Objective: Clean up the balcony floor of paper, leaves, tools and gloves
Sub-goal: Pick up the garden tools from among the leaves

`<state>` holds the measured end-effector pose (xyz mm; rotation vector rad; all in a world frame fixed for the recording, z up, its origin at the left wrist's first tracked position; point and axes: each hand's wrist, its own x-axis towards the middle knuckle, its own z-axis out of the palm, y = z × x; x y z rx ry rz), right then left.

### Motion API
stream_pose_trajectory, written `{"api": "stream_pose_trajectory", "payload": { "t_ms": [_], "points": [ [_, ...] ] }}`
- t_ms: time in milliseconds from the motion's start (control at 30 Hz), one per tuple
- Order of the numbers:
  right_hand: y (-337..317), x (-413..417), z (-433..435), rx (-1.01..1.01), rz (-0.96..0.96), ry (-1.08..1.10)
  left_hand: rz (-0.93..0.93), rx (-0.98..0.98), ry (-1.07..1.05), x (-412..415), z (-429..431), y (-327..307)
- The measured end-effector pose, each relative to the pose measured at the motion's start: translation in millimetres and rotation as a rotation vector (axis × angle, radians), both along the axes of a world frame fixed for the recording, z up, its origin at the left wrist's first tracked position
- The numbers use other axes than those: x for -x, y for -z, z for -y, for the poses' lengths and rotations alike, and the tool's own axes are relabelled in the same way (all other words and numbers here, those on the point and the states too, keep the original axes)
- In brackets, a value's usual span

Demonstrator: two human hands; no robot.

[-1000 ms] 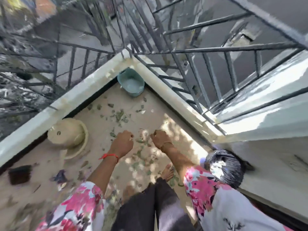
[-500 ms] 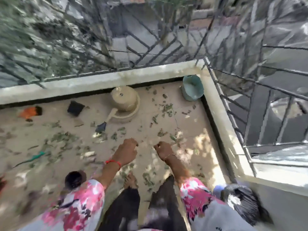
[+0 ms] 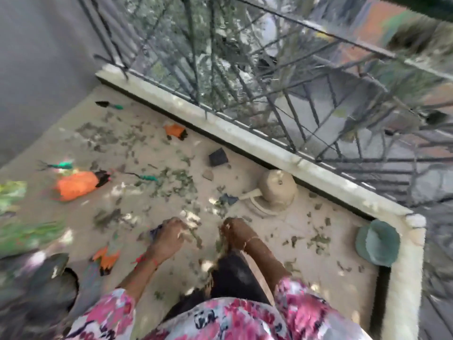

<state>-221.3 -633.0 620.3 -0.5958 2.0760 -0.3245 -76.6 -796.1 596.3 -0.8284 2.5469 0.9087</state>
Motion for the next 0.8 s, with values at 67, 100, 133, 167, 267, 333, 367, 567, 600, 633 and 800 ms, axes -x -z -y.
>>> {"api": "stream_pose_trajectory", "payload": {
  "t_ms": [67,100,133,167,267,333,367,567,600,633,800],
  "points": [
    [-1,20,26,0.003,-0.041,-0.079,-0.023,-0.019,-0.046,10,15,1],
    [-1,30,43,0.022,-0.064,-0.143,0.003,-0.022,-0.077,18,23,-1],
    [0,40,58,0.020,-0.056,-0.198,0.009,-0.017,-0.099,27,32,-4],
    [3,51,70,-0.003,-0.060,-0.254,0.011,-0.004,-0.129,37,41,-3],
    [-1,84,103,-0.014,-0.085,-0.354,0.051,-0.015,-0.228,62,62,-3],
    [-4,108,130,0.003,-0.074,-0.380,0.055,-0.011,-0.264,79,80,-5],
    [-5,117,140,0.011,-0.070,-0.403,0.041,-0.008,-0.296,85,88,-5],
    [2,183,218,-0.008,-0.083,-0.568,0.032,0.023,-0.460,123,146,-4],
    [3,191,230,-0.010,-0.085,-0.575,0.026,0.019,-0.484,128,155,-5],
    [6,197,243,-0.009,-0.083,-0.581,0.026,0.009,-0.505,130,164,-5],
    [15,216,306,0.021,-0.075,-0.608,0.007,-0.012,-0.594,137,212,4]
  ]
}}
